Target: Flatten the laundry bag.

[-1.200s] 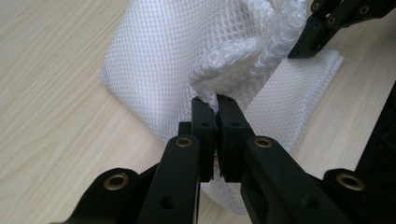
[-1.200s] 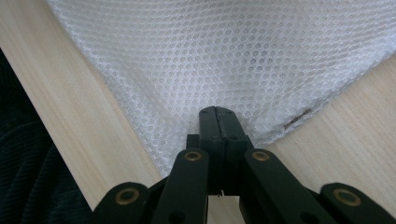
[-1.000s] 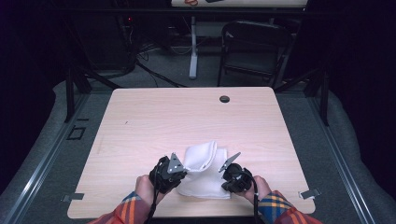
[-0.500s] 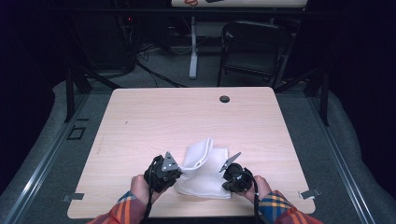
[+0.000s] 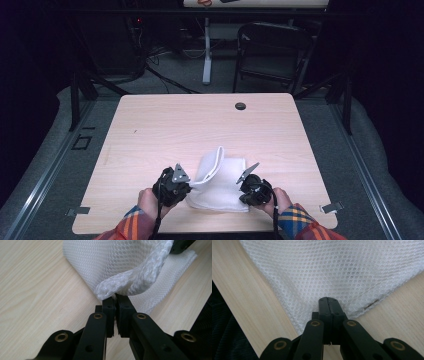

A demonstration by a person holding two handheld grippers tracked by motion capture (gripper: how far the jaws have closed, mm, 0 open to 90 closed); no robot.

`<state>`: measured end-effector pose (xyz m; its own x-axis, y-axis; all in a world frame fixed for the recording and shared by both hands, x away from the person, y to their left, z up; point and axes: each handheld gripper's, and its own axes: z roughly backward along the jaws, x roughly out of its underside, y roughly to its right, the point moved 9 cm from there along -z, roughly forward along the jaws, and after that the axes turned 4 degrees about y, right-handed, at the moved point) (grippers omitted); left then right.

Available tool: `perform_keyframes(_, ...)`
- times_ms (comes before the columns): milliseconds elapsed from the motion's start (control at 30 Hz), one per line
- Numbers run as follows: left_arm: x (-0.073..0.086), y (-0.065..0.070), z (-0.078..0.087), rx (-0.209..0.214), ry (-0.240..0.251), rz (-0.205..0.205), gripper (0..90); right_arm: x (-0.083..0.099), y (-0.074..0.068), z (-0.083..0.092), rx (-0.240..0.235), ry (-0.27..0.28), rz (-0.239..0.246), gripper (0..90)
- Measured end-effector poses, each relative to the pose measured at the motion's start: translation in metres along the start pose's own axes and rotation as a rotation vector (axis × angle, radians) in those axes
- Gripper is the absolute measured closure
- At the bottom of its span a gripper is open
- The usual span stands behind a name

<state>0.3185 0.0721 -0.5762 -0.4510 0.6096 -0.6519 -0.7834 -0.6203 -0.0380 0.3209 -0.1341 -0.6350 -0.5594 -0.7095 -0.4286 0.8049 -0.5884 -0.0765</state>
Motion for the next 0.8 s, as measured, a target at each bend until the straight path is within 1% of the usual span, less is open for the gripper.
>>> perform_keyframes(67,0.002,-0.002,0.000,0.001,-0.009,0.007,86.2,0.000,0.000,0.000,0.002,0.001,-0.005,90.0)
perform_keyframes(233,0.006,-0.005,0.001,0.004,-0.023,0.023,85.9,0.001,0.002,0.001,0.003,-0.009,0.001,90.0)
perform_keyframes(300,0.008,-0.008,0.002,0.010,-0.027,0.036,85.9,0.002,0.003,0.001,0.010,-0.005,-0.003,90.0)
perform_keyframes(367,0.010,-0.008,0.001,0.021,-0.034,0.049,85.8,0.002,0.004,0.002,0.003,-0.008,0.000,90.0)
perform_keyframes(433,0.012,-0.008,0.000,0.026,-0.050,0.043,85.8,0.002,0.005,0.002,0.007,-0.006,-0.009,90.0)
perform_keyframes(533,0.013,-0.007,-0.002,0.029,-0.068,0.038,85.5,0.003,0.006,0.002,0.013,-0.009,-0.006,90.0)
perform_keyframes(667,0.015,-0.009,-0.002,0.026,-0.077,0.052,85.3,0.004,0.008,0.002,0.017,-0.006,-0.014,90.0)
perform_keyframes(800,0.018,-0.012,-0.002,0.022,-0.096,0.056,84.1,0.004,0.008,0.003,0.017,-0.005,-0.016,90.0)
